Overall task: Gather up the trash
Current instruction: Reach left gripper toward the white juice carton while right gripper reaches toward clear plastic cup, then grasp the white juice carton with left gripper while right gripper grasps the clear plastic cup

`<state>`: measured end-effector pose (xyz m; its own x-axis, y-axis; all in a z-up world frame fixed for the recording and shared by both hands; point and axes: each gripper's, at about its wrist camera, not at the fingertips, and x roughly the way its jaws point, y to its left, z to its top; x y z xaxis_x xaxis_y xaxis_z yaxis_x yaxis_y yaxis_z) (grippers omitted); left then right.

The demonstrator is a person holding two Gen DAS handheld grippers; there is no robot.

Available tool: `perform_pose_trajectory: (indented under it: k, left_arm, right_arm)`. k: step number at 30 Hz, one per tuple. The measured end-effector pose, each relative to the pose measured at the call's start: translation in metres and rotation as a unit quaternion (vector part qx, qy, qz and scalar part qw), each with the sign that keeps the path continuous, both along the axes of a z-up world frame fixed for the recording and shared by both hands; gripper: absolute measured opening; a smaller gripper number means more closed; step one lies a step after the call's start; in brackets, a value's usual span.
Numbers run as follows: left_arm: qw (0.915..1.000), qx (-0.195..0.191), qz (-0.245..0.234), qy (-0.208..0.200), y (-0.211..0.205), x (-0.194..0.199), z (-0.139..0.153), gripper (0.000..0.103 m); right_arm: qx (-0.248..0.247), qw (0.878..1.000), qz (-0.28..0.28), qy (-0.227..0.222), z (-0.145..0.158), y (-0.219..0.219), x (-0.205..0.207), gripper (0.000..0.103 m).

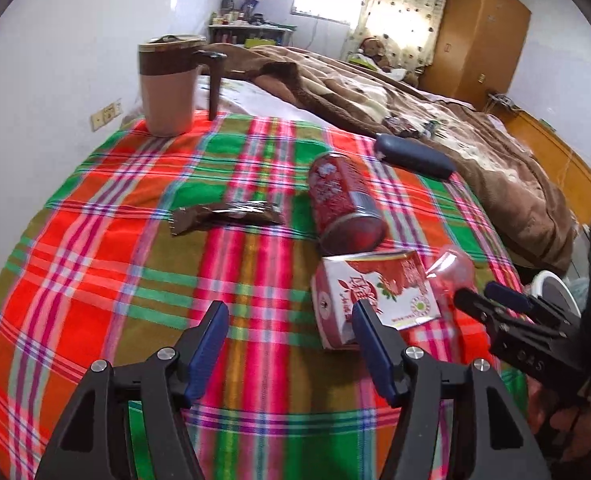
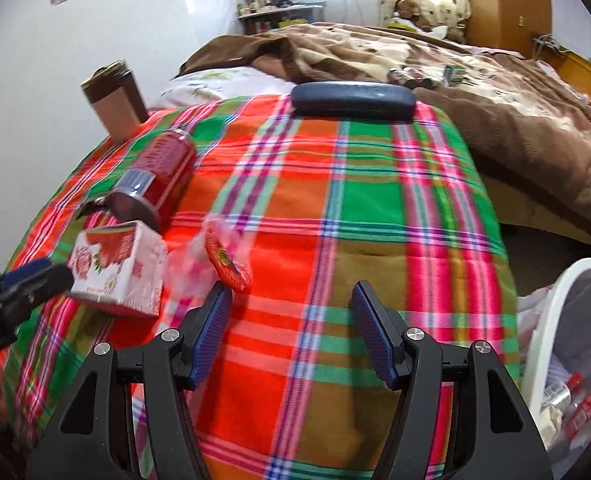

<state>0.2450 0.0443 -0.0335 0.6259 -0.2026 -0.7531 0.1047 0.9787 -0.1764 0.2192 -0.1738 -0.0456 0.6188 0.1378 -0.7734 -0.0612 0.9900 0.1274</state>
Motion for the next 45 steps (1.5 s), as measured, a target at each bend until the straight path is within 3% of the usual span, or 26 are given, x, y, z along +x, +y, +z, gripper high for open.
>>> perform_pose_trajectory:
  k: [4, 8, 11, 14, 19, 24, 28, 30, 37, 45]
  left_arm:
    - [0.9991, -0.018, -0.036, 0.016, -0.016, -0.004, -0.003, 0.063]
    - [0.9970, 0.043, -0.062, -0.018, -0.032, -0.013, 0.005, 0.064]
    - [0.9933, 0.076, -0.077, -0.041, -0.035, -0.011, 0.013, 0.077]
    - [0.9880, 0.103, -0.100, -0.057, -0.040, -0.005, 0.019, 0.078]
    - [0.9853, 0.096, -0.135, -0.040, -0.041, 0.015, 0.013, 0.078]
    - [0.9884, 0.066, -0.132, -0.035, -0.030, 0.016, 0.008, 0.078]
    - [0.9875, 0.064, -0.139, -0.038, -0.025, 0.017, 0.008, 0.078]
    - [0.9861, 0.063, -0.148, -0.040, -0.025, 0.018, 0.010, 0.078]
    - [0.9810, 0.066, -0.176, -0.050, -0.036, 0.031, 0.016, 0.078]
    - [0.9780, 0.039, -0.205, -0.011, -0.042, 0.050, 0.005, 0.078]
  right_arm:
    - [0.008, 1.000, -0.021, 0.002, -0.001, -0.010, 0.002, 0.064]
    - [0.018, 1.000, -0.023, 0.001, -0.001, -0.015, 0.003, 0.064]
    - [0.024, 1.000, -0.019, 0.001, 0.000, -0.015, 0.002, 0.064]
    - [0.060, 0.998, -0.022, -0.003, 0.004, -0.020, -0.006, 0.064]
    - [0.100, 0.995, -0.004, -0.002, 0.006, -0.013, -0.007, 0.064]
    - [0.111, 0.994, 0.009, 0.015, 0.002, 0.004, 0.009, 0.064]
    - [0.128, 0.991, -0.009, 0.027, -0.005, 0.007, 0.020, 0.063]
    - [0.127, 0.991, -0.019, 0.030, -0.006, 0.006, 0.023, 0.045]
    - [0.122, 0.992, -0.035, 0.027, -0.005, -0.006, 0.016, 0.045]
    - [0.108, 0.993, -0.036, 0.019, -0.004, -0.013, 0.003, 0.045]
